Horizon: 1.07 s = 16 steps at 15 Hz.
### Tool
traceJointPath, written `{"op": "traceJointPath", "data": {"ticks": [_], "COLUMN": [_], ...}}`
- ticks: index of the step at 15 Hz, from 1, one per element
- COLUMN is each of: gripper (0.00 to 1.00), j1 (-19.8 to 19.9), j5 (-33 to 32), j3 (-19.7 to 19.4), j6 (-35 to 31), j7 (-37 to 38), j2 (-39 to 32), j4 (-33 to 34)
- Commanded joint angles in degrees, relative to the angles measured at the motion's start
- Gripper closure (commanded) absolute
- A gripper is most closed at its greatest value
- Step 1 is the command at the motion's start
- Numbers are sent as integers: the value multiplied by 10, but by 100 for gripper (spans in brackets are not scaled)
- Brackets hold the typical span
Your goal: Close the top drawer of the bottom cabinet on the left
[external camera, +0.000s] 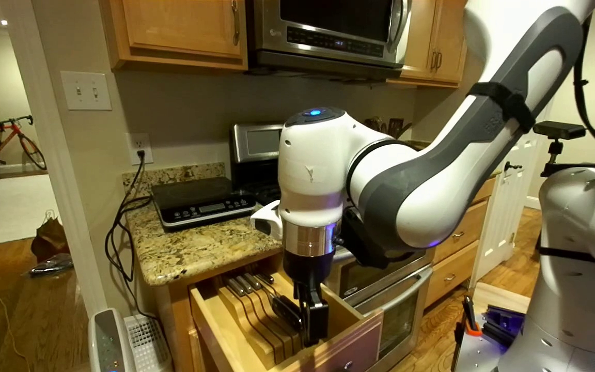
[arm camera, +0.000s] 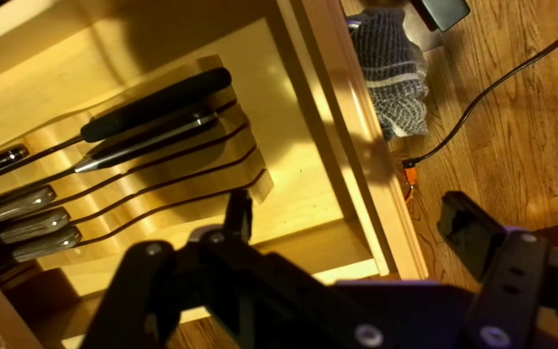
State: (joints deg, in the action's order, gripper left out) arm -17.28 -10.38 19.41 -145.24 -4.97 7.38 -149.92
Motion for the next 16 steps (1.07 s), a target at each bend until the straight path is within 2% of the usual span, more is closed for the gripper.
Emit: {"op": "traceJointPath", "data": {"ticks": [1,5,7,10,16], "gripper": [0,0,0,0,0], "j1": [-5,-6,3,-1,-8], "j5": [-1,-5,-63,-84,-83], "j3": [-4,-2,7,3,-3], "j6": [1,-16,-15,-42,-86], "j7": [-1,-6,22,12,-13], "j2": [-1,-11,-31,-70,-137], "j4": [0,-2,3,8,26]}}
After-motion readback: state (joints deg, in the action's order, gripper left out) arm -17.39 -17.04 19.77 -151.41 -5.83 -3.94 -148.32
